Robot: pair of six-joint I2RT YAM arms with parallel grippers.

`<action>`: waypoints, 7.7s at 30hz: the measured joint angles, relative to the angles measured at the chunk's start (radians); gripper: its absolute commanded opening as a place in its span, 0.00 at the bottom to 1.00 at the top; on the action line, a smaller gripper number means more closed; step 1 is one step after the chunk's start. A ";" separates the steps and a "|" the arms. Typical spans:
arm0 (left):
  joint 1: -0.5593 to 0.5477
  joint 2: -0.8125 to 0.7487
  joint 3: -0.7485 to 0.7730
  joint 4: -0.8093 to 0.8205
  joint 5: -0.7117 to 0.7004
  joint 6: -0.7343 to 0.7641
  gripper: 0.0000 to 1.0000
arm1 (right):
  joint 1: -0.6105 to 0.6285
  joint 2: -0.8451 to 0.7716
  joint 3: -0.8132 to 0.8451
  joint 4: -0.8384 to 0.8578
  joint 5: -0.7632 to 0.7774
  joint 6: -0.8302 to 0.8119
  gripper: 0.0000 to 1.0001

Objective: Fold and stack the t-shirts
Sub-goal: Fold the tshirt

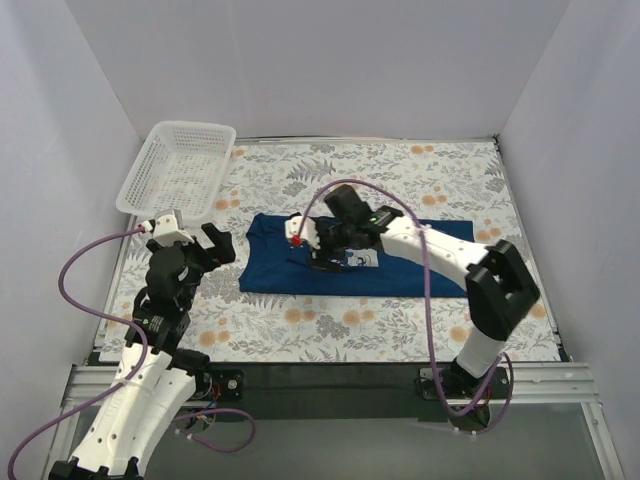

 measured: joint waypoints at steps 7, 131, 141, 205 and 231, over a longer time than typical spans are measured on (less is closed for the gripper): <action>0.000 -0.017 -0.001 0.029 -0.053 -0.006 0.98 | 0.130 0.328 0.256 0.081 0.238 0.183 0.60; 0.053 1.585 0.982 0.002 0.242 0.040 0.00 | -1.103 0.476 0.258 -0.030 -0.103 0.367 0.01; 0.054 1.967 1.516 -0.025 0.215 0.039 0.09 | -1.101 0.388 0.109 0.177 -0.007 0.497 0.01; 0.106 1.376 0.599 0.153 0.227 -0.196 0.07 | -0.702 -0.144 -0.401 -0.117 0.074 -0.183 0.01; 0.106 1.481 0.751 0.111 0.184 -0.085 0.00 | -0.401 -0.357 -0.566 -0.318 -0.010 -0.362 0.13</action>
